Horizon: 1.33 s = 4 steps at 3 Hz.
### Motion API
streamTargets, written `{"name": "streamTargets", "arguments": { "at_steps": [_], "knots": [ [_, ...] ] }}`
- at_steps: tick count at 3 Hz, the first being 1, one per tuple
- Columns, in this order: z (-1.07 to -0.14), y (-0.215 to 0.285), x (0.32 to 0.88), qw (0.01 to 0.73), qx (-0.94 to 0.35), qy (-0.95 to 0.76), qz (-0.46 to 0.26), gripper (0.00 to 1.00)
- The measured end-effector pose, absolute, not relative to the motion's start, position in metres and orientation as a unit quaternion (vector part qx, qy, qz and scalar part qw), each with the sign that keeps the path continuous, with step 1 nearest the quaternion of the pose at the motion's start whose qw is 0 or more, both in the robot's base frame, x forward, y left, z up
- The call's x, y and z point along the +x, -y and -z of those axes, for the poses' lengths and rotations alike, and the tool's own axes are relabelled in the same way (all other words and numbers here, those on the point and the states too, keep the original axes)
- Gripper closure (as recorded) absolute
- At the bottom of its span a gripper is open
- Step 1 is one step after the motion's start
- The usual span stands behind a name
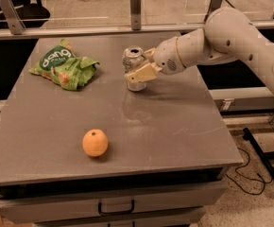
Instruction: Move 7up can near orange
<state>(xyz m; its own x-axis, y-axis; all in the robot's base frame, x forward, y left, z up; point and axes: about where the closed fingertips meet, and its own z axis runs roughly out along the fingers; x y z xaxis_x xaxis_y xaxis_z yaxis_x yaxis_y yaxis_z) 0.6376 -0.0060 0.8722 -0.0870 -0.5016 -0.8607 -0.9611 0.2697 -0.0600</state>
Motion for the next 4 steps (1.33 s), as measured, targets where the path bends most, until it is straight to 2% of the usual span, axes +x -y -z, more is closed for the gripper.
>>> {"name": "streamTargets", "arguments": {
  "at_steps": [2, 4],
  "knots": [
    [-0.93, -0.028, 0.58, 0.478, -0.533, -0.638, -0.283, 1.0],
    [-0.926, -0.031, 0.575, 0.471, -0.534, -0.637, -0.295, 1.0]
  ]
}}
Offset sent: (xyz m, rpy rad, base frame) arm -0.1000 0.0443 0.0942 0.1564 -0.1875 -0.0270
